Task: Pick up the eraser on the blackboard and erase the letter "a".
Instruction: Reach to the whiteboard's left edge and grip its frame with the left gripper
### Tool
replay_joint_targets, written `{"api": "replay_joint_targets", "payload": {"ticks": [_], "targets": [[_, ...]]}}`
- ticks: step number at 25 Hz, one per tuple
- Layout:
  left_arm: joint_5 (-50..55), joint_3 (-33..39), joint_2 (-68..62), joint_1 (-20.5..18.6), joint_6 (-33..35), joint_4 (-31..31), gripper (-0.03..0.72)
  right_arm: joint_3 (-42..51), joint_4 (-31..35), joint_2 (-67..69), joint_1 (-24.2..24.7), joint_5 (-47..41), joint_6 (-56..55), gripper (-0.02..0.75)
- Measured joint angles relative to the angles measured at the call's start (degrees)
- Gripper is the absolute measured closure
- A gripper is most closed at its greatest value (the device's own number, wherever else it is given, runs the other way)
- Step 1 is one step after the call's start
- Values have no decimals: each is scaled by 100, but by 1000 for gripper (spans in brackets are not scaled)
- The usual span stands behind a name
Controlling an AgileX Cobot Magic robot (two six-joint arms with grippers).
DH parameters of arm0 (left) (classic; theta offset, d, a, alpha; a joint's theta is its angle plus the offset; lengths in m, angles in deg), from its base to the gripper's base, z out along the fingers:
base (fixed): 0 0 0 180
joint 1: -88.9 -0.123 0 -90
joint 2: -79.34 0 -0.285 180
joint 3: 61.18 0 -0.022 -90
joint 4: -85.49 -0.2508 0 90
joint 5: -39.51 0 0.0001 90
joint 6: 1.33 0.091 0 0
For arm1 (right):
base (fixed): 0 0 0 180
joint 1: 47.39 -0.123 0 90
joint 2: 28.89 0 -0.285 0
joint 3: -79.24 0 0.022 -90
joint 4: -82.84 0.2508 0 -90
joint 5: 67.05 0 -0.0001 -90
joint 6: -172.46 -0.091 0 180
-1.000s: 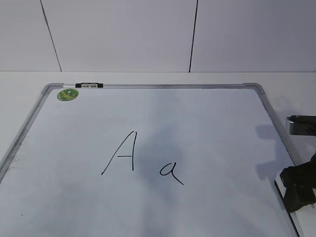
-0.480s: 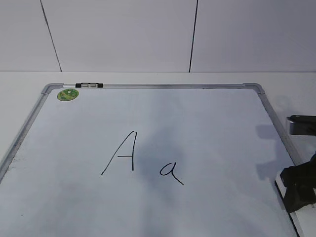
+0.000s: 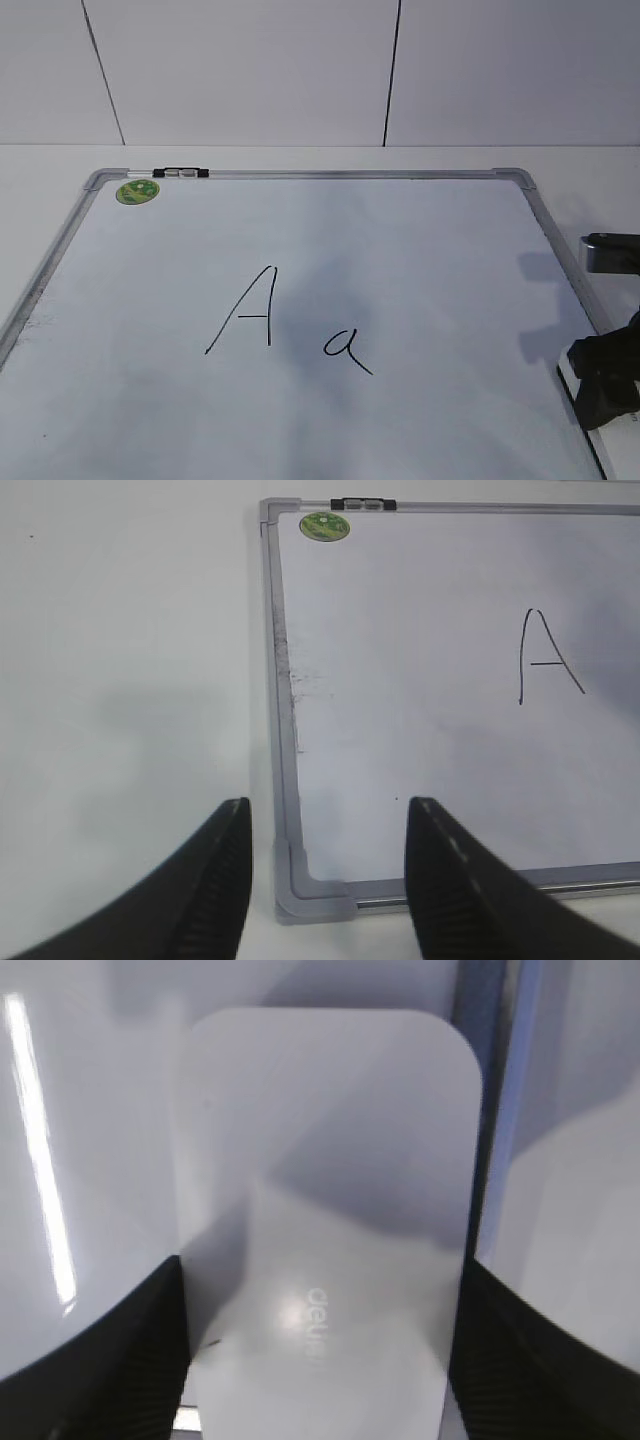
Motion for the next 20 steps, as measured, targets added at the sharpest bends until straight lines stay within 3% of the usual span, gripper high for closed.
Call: {"api": "replay_joint_targets", "payload": {"ticks": [20], "targets": [[-31,-37,-61,3,0,0,317,-1002,167,40,0,-1367,0,176]]}}
